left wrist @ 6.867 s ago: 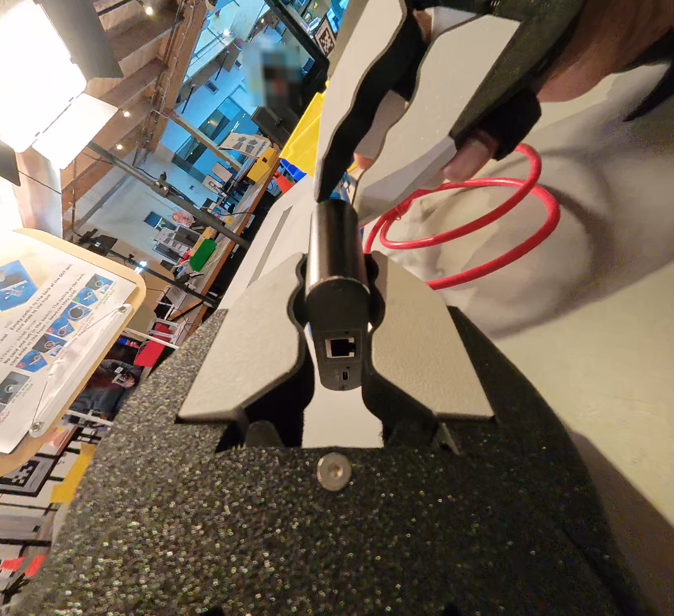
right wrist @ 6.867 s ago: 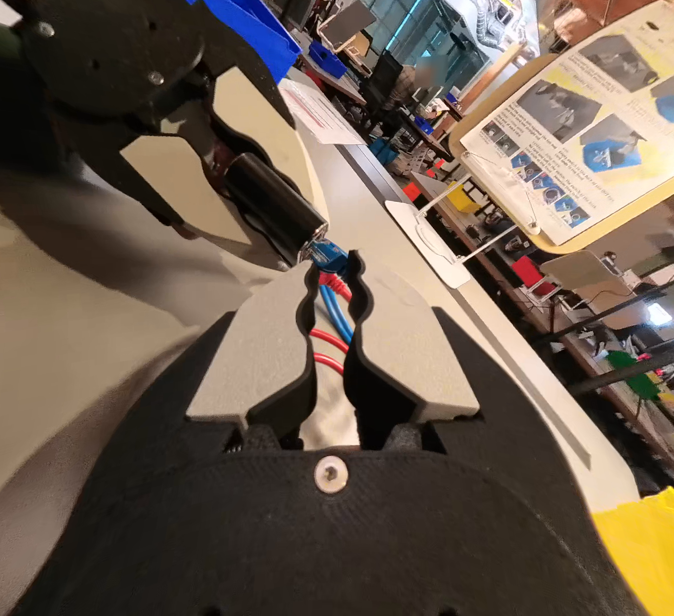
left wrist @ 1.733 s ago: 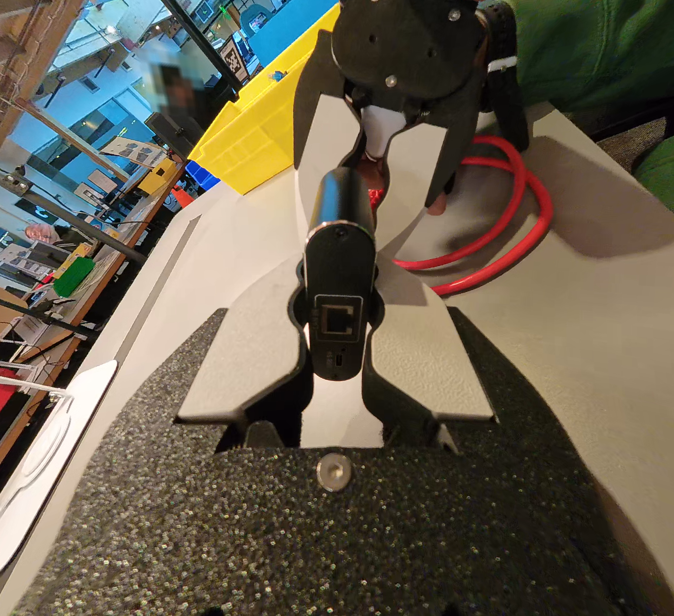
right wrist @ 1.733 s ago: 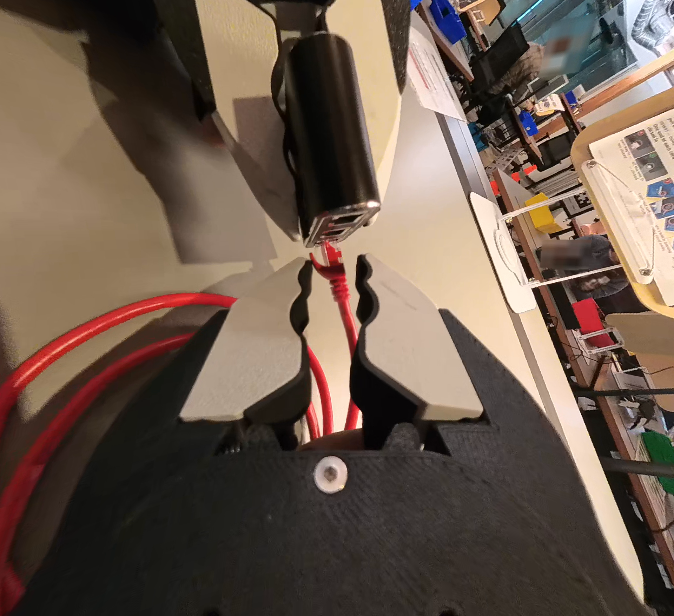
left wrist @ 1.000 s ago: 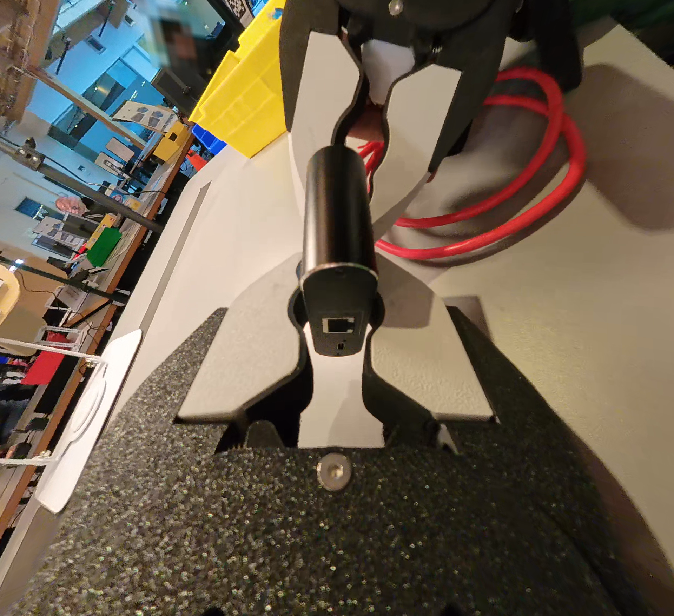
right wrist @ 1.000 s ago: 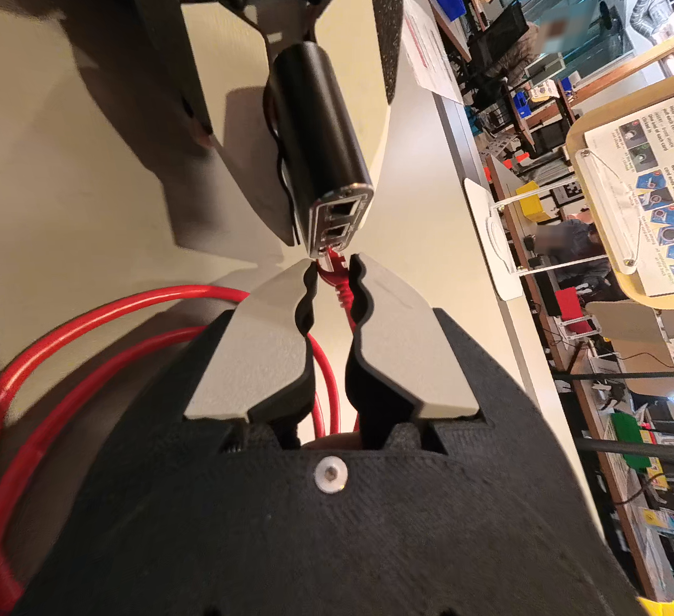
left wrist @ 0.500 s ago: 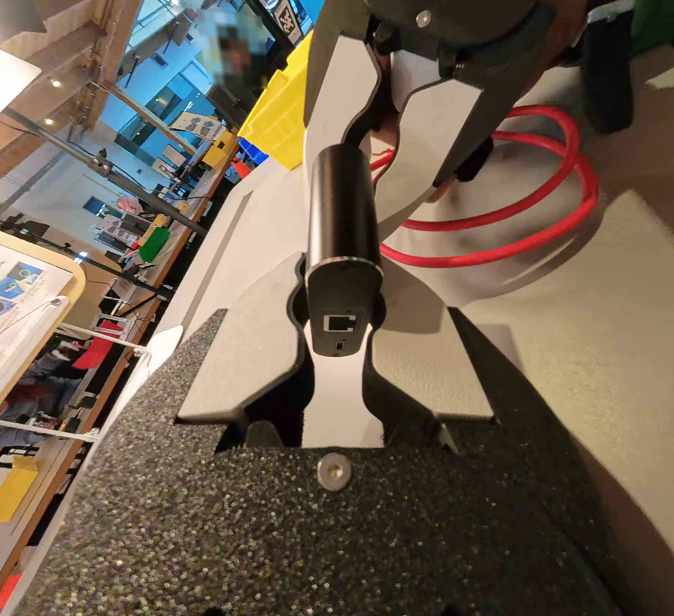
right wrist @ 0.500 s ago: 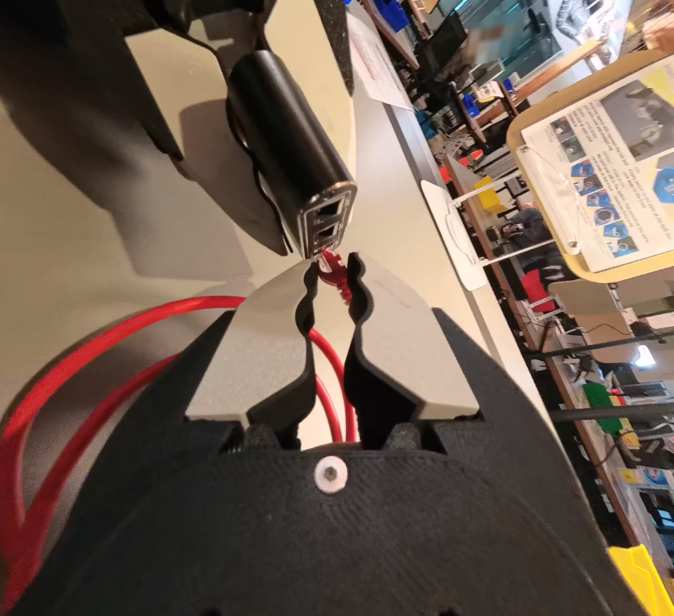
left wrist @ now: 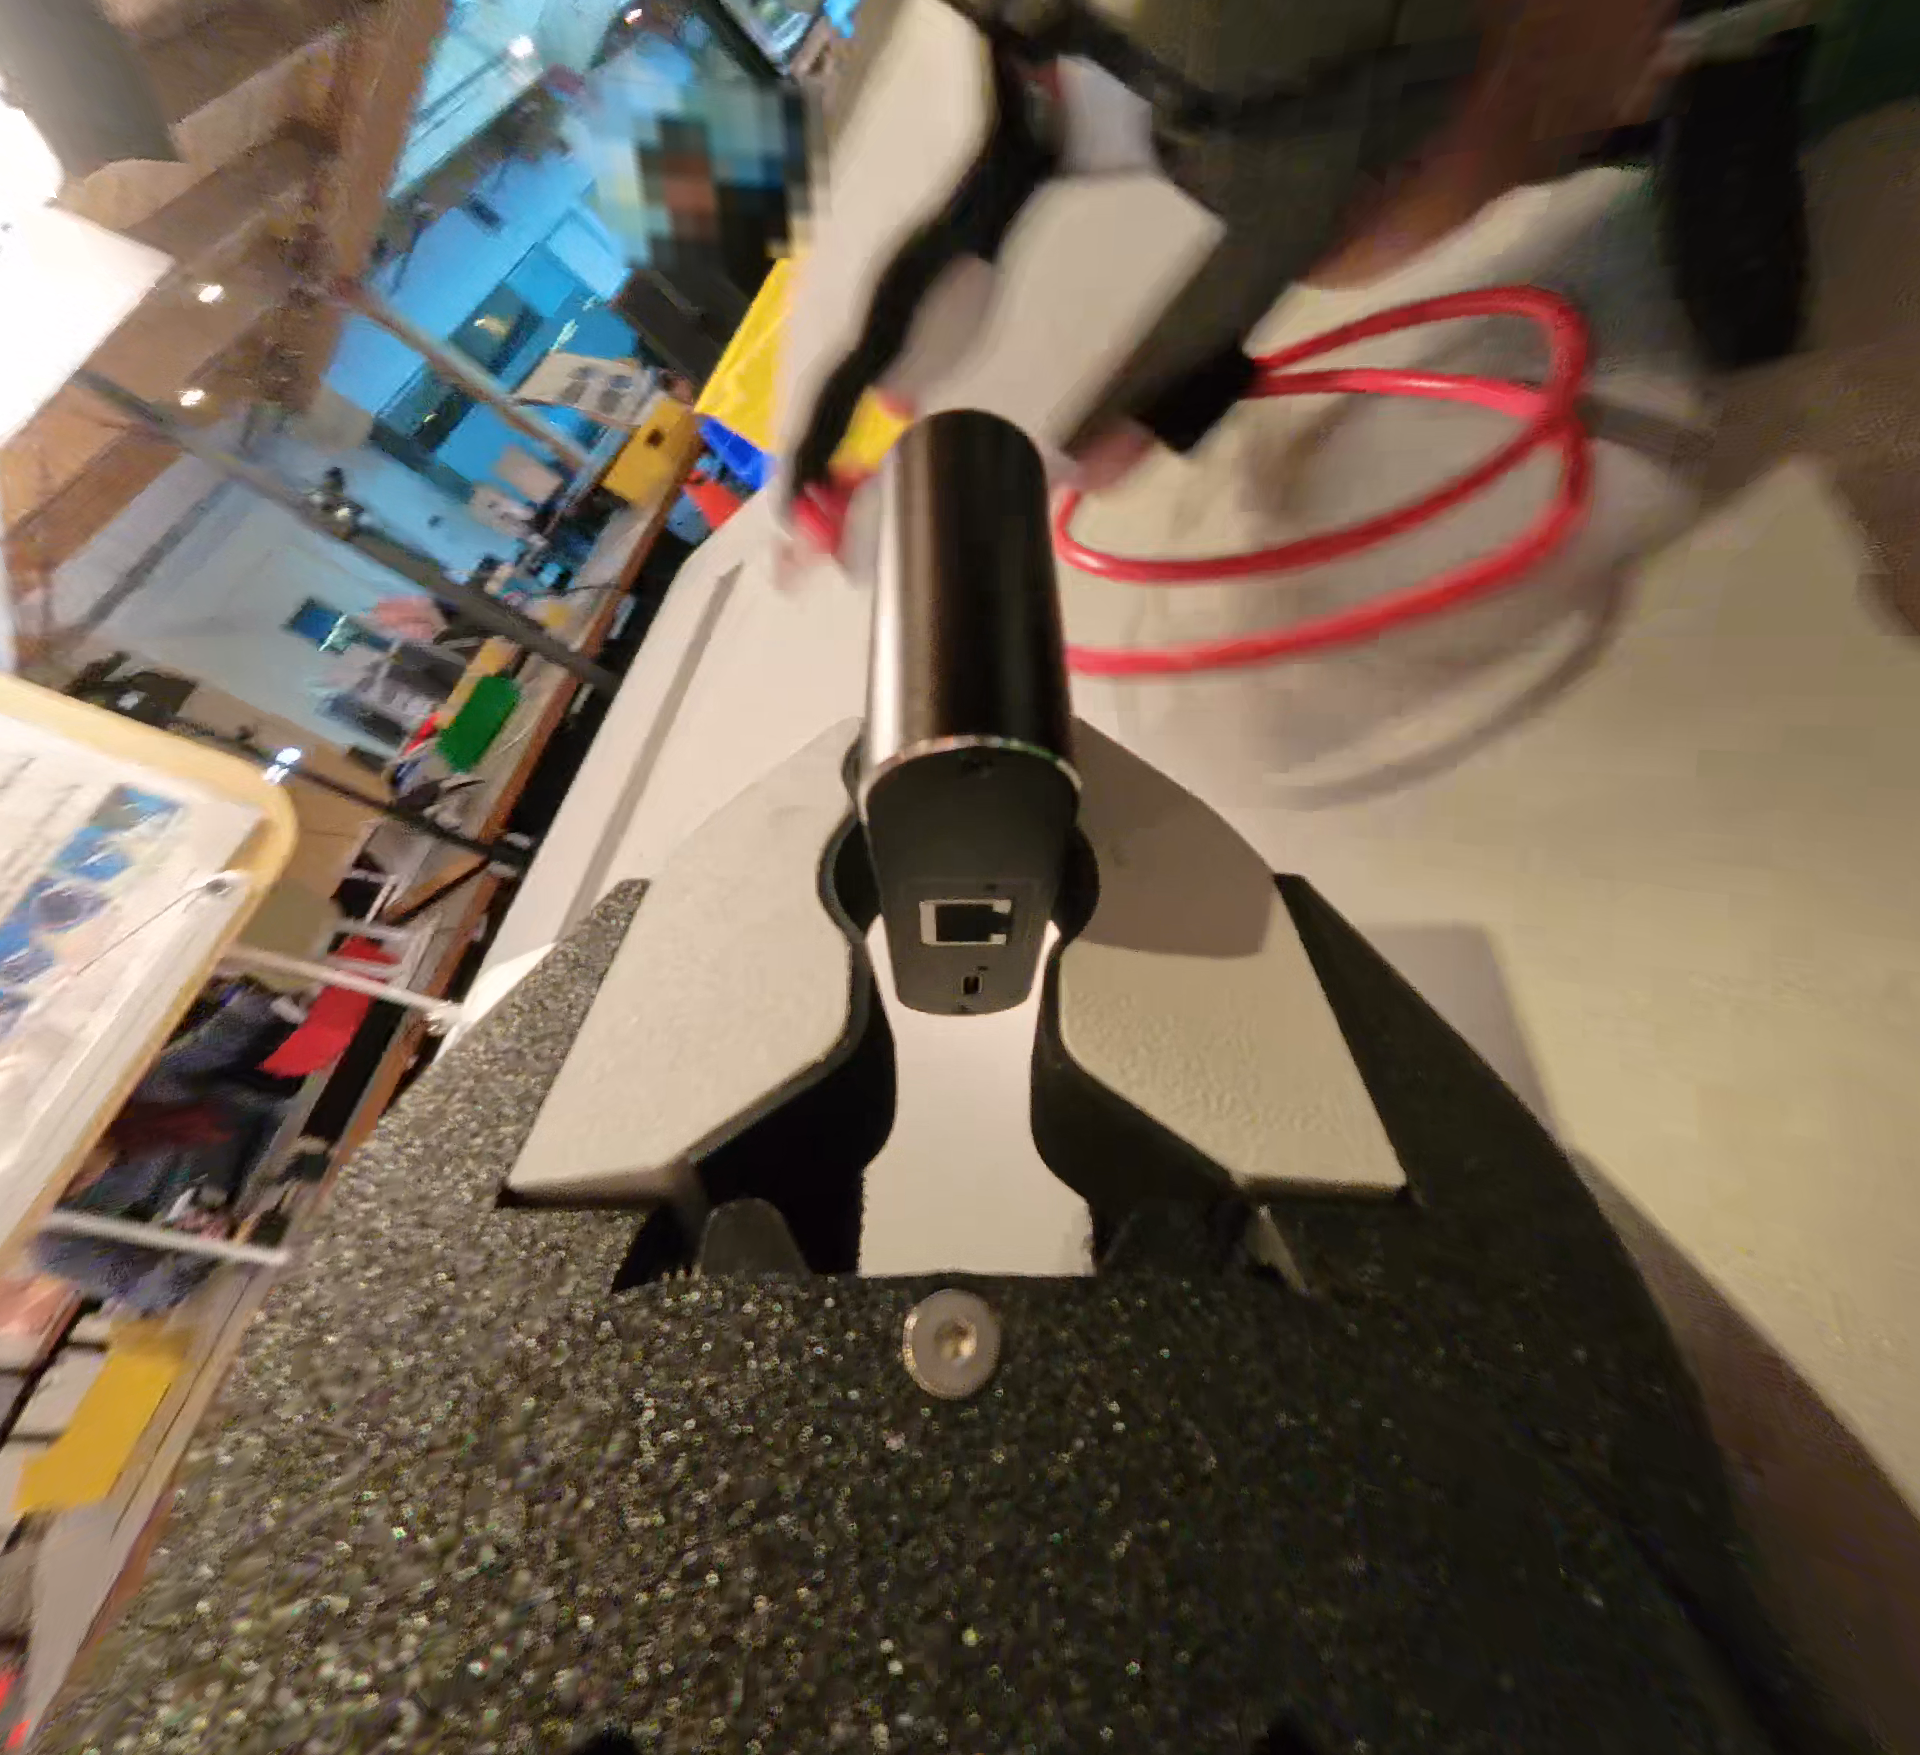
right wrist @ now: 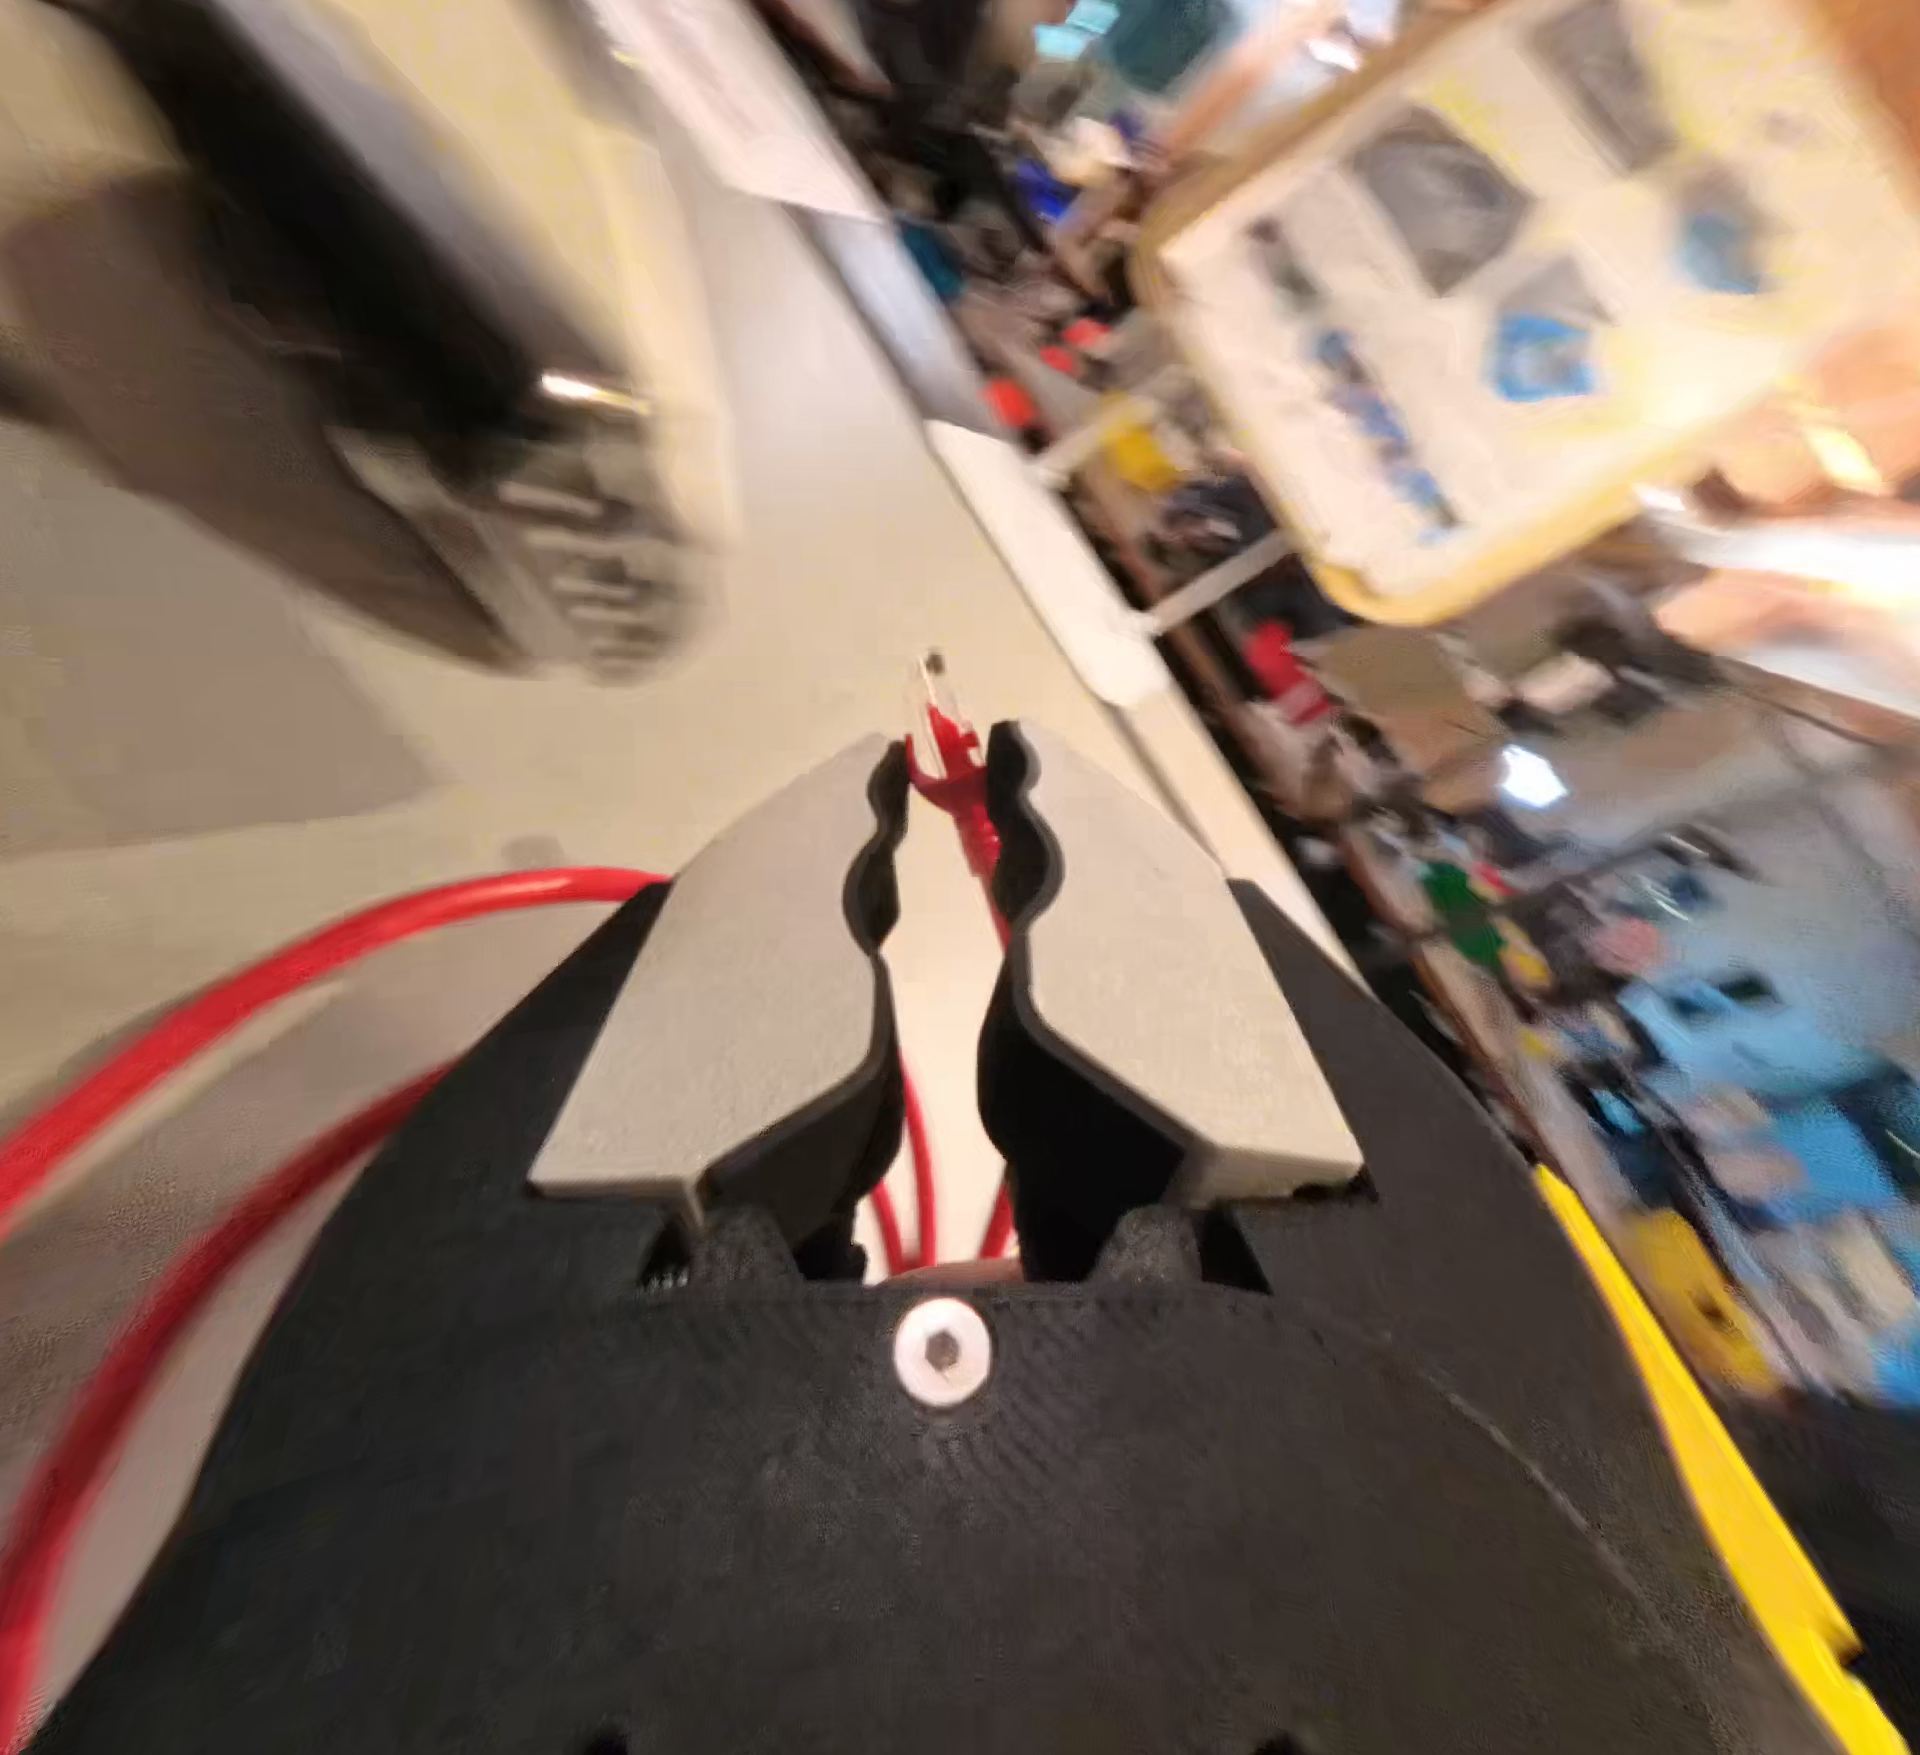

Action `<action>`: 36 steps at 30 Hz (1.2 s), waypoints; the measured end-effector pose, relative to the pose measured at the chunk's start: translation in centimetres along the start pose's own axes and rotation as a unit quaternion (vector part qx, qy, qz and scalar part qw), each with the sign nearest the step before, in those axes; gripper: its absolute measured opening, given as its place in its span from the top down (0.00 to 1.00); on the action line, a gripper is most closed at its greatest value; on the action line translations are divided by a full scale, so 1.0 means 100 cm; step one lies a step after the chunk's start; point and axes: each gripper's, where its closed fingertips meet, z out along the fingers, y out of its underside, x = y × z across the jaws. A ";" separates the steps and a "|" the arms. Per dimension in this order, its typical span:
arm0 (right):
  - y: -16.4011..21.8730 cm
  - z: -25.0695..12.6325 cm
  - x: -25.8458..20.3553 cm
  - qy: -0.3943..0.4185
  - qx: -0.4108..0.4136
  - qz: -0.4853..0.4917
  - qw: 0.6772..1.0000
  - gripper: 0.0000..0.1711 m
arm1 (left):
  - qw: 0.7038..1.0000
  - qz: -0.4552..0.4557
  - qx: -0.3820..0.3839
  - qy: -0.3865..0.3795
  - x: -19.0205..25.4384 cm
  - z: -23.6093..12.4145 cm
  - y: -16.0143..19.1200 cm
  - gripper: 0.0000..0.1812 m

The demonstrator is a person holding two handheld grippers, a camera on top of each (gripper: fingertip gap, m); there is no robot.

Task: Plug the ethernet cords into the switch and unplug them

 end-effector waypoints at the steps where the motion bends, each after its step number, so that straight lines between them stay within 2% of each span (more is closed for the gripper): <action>1: 0.008 -0.006 0.023 0.033 -0.003 0.031 0.999 0.91 | 1.000 0.008 -0.003 0.011 0.006 -0.001 0.003 0.84; 3: 0.011 -0.023 0.045 0.008 0.059 0.123 0.991 0.91 | 1.000 0.017 -0.015 0.014 0.009 -0.002 0.007 0.84; 4: 0.015 -0.029 0.048 -0.007 0.070 0.125 0.990 0.91 | 1.000 0.008 -0.012 0.014 0.008 -0.001 0.007 0.84; 7: 0.041 -0.038 0.065 0.014 0.028 0.110 0.993 0.91 | 1.000 0.011 -0.028 -0.002 0.002 0.003 0.013 0.85; 12: 0.033 -0.060 0.100 0.045 0.064 0.125 0.989 0.91 | 0.996 0.049 -0.070 0.003 0.007 0.006 0.027 0.85; 16: 0.022 -0.096 0.142 0.107 0.093 0.120 0.983 0.91 | 0.996 0.051 -0.074 0.002 0.007 0.008 0.028 0.85; 21: 0.013 -0.162 0.217 0.217 0.110 0.108 0.964 0.91 | 0.995 0.049 -0.083 -0.010 0.003 0.008 0.032 0.85; 25: 0.025 -0.198 0.280 0.281 0.069 0.091 0.953 0.91 | 0.995 0.053 -0.086 -0.017 0.001 0.009 0.032 0.85; 28: 0.053 -0.195 0.316 0.293 0.019 0.081 0.953 0.91 | 0.995 0.052 -0.083 -0.020 -0.001 0.009 0.030 0.85; 31: 0.102 -0.174 0.332 0.279 -0.048 0.081 0.956 0.91 | 0.995 0.053 -0.083 -0.021 -0.001 0.009 0.029 0.85; 33: 0.145 -0.154 0.327 0.251 -0.107 0.089 0.958 0.91 | 0.995 0.054 -0.083 -0.020 -0.001 0.009 0.029 0.85; 36: 0.224 -0.117 0.288 0.150 -0.232 0.116 0.954 0.91 | 0.995 0.054 -0.083 -0.019 0.000 0.009 0.030 0.85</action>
